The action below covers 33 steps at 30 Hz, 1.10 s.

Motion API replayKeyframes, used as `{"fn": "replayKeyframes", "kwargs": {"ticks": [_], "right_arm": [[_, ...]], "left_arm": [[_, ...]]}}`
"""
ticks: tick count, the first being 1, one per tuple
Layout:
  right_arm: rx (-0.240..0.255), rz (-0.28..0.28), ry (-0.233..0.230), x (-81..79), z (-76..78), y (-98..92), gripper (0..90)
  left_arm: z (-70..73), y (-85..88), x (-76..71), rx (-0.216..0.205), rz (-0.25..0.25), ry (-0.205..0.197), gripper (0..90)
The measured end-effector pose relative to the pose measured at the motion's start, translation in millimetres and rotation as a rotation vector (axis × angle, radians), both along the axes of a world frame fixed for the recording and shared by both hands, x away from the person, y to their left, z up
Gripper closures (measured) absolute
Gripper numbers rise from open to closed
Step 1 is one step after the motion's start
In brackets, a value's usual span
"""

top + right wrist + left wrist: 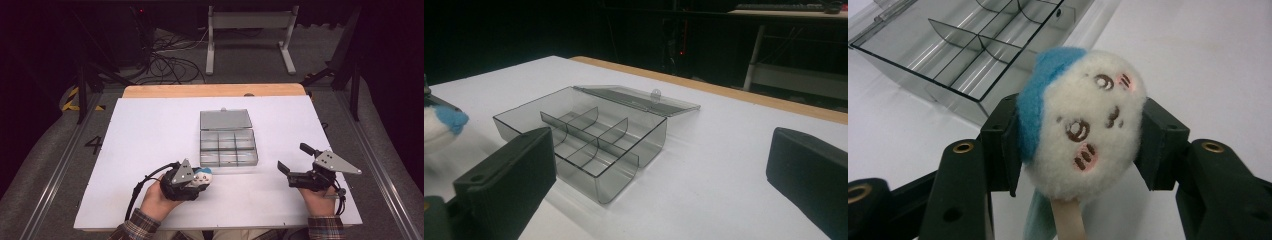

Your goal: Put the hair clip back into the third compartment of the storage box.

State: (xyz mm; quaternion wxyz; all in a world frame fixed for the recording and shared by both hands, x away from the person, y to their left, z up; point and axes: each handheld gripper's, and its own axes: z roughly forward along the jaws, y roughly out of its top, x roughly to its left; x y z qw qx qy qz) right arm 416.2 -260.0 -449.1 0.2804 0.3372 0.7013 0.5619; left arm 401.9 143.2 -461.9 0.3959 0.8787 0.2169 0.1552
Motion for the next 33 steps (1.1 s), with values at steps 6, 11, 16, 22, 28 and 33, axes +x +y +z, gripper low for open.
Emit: {"fn": "replayKeyframes", "kwargs": {"ticks": [6, 11, 16, 22, 28, 33], "right_arm": [[0.005, 0.003, 0.002, -0.1, 0.4, -0.7, 0.1], [0.004, 0.002, -0.003, -0.1, 0.4, -1.3, 0.1], [-0.001, 0.002, -0.006, -0.2, 0.2, -1.0, 0.1], [-0.002, 0.002, -0.006, -0.2, 0.2, -0.8, 0.1], [-0.003, 0.004, -0.008, 0.0, 0.0, 0.1, 0.1], [-0.004, 0.003, -0.009, 0.0, 0.1, 0.0, 0.1]], "left_arm": [[6.4, -3.4, 5.1, -0.002, 0.011, -0.012, 45.1], [12.3, -5.3, 9.9, -0.010, 0.022, -0.014, 45.1], [14.4, -7.7, 14.7, -0.012, 0.034, -0.012, 45.0], [15.4, -10.0, 19.5, -0.008, 0.045, -0.013, 45.0], [17.9, -11.4, 24.4, -0.007, 0.062, -0.014, 45.0], [21.3, -13.4, 28.5, -0.007, 0.065, -0.020, 45.0]]}}
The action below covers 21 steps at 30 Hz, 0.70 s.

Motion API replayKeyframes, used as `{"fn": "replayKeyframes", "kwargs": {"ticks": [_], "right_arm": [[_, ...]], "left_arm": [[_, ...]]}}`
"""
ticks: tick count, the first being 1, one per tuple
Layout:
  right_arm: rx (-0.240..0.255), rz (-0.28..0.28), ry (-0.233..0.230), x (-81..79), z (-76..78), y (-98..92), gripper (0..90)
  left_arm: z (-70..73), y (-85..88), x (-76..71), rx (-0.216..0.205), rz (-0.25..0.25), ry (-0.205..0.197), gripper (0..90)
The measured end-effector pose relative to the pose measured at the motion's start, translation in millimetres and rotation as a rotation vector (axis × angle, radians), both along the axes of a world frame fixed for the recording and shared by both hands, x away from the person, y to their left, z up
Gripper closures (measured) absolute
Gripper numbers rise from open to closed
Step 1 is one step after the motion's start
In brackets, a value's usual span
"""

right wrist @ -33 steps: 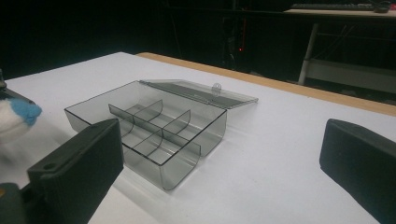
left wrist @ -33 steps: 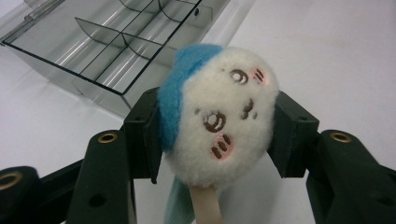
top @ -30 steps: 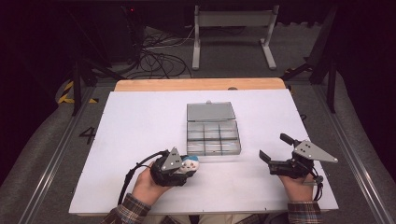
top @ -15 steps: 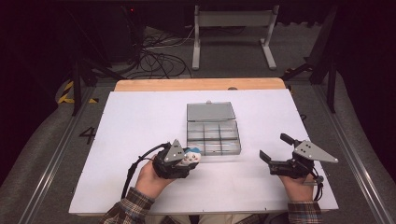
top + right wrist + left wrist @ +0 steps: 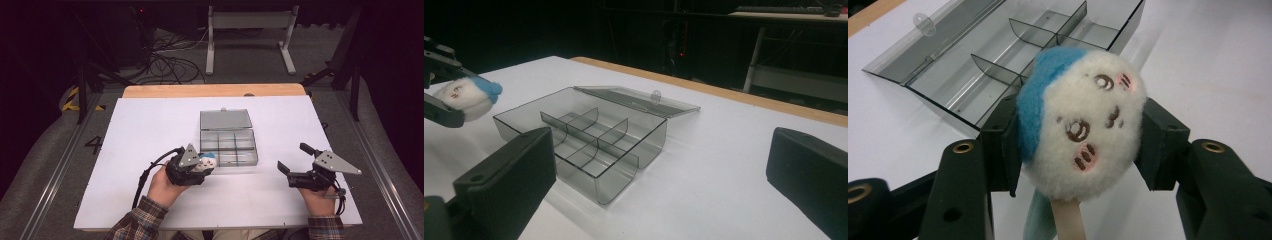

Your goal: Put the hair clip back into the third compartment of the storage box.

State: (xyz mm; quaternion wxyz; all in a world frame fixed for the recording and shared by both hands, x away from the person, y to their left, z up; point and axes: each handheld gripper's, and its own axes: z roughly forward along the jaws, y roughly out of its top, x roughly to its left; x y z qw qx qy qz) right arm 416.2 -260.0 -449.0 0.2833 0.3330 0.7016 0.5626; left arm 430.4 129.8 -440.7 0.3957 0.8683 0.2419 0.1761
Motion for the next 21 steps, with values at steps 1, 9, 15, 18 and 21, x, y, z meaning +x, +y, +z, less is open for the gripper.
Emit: {"fn": "replayKeyframes", "kwargs": {"ticks": [1, 9, 15, 18, 21], "right_arm": [[0.001, 0.000, 0.000, 0.0, 0.0, -0.1, 0.1], [0.005, 0.001, 0.000, 0.1, 0.1, -0.7, 0.1], [0.011, 0.004, -0.002, 0.4, 0.0, -0.8, 0.1], [0.010, 0.005, -0.002, 0.3, 0.0, -1.2, 0.1], [0.014, 0.003, 0.000, 0.0, 0.2, -1.3, 0.1]], "left_arm": [[0.6, -0.7, 0.6, 0.001, 0.002, 0.001, 45.0], [1.9, -4.7, 5.9, -0.001, 0.020, -0.002, 45.0], [1.9, -6.2, 10.6, -0.004, 0.030, -0.002, 45.0], [3.4, -8.0, 12.6, -0.003, 0.034, -0.004, 45.0], [5.6, -10.5, 14.4, -0.001, 0.034, -0.008, 45.0]]}}
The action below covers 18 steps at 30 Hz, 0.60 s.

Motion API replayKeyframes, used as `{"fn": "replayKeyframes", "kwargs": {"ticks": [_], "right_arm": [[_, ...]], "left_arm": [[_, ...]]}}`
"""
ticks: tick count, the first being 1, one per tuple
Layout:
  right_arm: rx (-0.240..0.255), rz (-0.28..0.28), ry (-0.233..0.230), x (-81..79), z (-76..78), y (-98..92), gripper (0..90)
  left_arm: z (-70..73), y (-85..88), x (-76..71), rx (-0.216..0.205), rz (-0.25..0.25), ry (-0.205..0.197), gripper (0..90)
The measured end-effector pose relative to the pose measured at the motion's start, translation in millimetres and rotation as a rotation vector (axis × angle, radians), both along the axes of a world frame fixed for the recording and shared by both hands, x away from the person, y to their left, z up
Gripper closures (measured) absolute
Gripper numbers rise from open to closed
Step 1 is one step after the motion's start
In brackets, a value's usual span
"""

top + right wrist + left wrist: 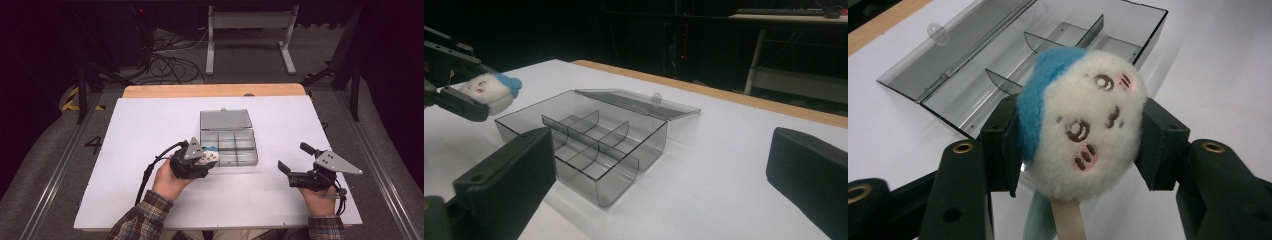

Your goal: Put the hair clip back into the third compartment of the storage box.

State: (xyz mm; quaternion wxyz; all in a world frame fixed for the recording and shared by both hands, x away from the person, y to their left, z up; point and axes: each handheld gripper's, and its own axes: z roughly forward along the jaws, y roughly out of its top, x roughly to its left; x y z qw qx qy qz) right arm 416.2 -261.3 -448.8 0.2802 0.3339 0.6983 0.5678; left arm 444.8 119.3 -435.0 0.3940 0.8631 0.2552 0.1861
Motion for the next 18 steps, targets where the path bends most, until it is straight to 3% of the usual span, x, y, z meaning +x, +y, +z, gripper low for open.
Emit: {"fn": "replayKeyframes", "kwargs": {"ticks": [18], "right_arm": [[0.011, -0.002, 0.000, 0.4, -0.1, -1.8, 0.1]], "left_arm": [[8.0, -14.3, 9.9, 0.000, 0.005, -0.013, 45.1]]}}
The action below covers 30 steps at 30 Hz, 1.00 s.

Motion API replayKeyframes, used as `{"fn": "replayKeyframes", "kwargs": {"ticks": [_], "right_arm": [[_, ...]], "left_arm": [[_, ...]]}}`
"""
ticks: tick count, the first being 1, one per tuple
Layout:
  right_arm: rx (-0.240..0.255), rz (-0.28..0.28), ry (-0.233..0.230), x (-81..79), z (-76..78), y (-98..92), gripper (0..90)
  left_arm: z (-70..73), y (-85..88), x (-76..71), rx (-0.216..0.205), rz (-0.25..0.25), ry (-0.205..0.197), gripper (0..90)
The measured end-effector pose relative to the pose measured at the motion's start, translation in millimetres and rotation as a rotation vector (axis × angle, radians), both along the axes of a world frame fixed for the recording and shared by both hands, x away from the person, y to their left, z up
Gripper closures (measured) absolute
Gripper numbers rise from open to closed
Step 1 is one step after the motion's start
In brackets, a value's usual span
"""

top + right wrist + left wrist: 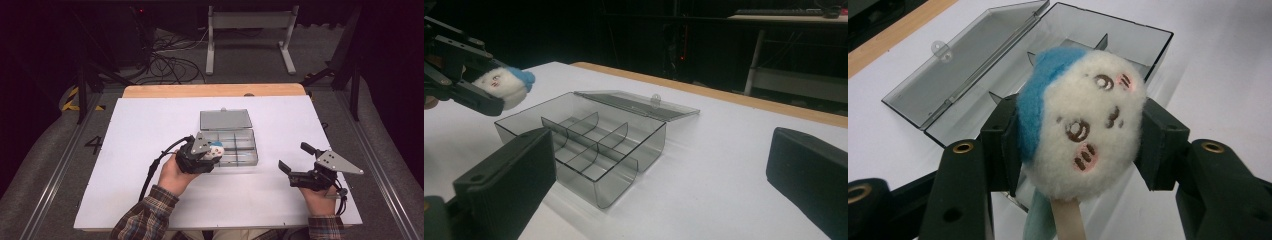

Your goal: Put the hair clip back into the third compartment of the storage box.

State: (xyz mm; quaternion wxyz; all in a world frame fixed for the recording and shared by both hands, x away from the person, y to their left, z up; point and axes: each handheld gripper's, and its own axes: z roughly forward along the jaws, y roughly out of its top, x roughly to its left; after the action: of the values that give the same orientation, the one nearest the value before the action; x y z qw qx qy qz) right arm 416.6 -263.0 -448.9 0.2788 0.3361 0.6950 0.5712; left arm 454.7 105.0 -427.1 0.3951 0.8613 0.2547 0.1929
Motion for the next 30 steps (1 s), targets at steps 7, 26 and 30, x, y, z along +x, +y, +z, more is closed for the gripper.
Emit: {"fn": "replayKeyframes", "kwargs": {"ticks": [7, 26, 30], "right_arm": [[0.000, 0.001, -0.003, 0.0, 0.1, -0.2, 0.1], [0.006, 0.005, -0.003, 1.0, -0.3, -0.9, 0.1], [0.006, 0.002, -0.003, 0.7, -0.1, -1.3, 0.1]], "left_arm": [[2.2, -5.8, 2.0, 0.006, -0.002, -0.006, 45.1], [9.4, -18.7, 10.3, 0.020, 0.000, -0.020, 45.1], [9.7, -21.5, 13.0, 0.024, 0.000, -0.023, 45.1]]}}
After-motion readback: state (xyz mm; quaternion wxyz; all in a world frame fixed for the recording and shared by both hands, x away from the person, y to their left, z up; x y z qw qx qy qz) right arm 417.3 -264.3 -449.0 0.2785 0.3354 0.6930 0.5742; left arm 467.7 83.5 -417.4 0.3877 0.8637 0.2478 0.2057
